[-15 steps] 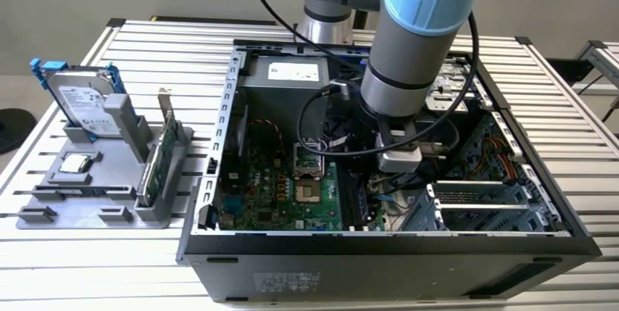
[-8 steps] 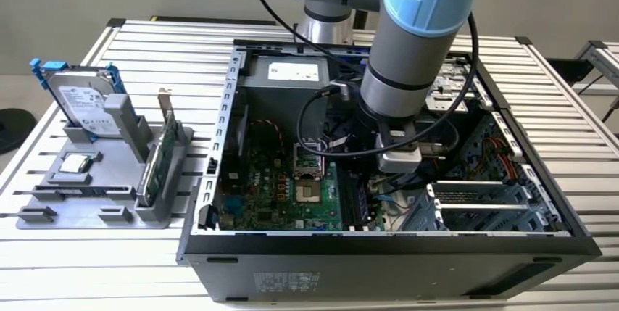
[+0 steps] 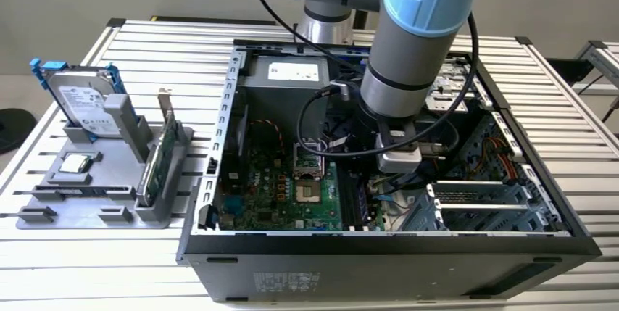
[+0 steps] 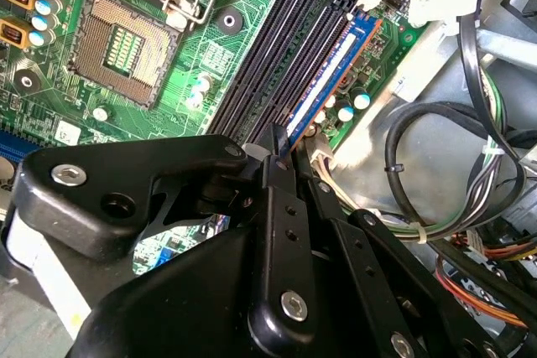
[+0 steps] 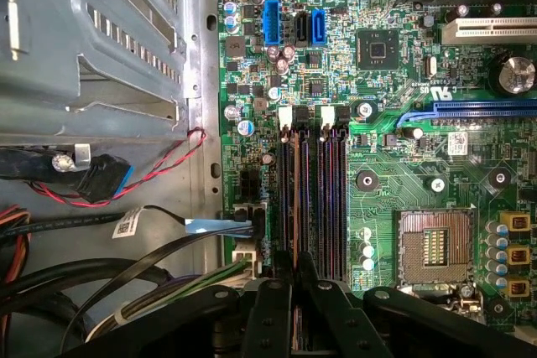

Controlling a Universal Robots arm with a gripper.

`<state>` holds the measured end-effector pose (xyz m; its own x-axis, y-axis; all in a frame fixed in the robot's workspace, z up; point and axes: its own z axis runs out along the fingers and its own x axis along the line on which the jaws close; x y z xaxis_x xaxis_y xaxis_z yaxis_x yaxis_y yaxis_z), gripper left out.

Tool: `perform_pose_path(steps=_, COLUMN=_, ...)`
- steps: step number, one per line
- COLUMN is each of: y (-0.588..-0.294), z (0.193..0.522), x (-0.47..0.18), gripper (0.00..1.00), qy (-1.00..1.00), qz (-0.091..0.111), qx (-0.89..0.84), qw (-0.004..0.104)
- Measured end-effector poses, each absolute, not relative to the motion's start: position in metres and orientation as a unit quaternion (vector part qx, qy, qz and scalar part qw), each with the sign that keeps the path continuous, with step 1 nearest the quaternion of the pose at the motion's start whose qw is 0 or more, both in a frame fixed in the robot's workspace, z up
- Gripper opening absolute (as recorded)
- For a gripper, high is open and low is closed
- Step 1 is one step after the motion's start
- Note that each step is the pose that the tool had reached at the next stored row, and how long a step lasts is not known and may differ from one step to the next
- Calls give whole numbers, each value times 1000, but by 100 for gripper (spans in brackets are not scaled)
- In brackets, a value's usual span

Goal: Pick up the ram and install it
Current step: 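Insert the ram into the slot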

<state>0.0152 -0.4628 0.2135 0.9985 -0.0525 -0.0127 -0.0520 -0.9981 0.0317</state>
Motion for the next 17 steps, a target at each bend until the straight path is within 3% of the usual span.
perform_pose_path(steps=17, y=-463, z=210, x=18, gripper=0, qy=-26, qz=-7, qx=1000, qw=16)
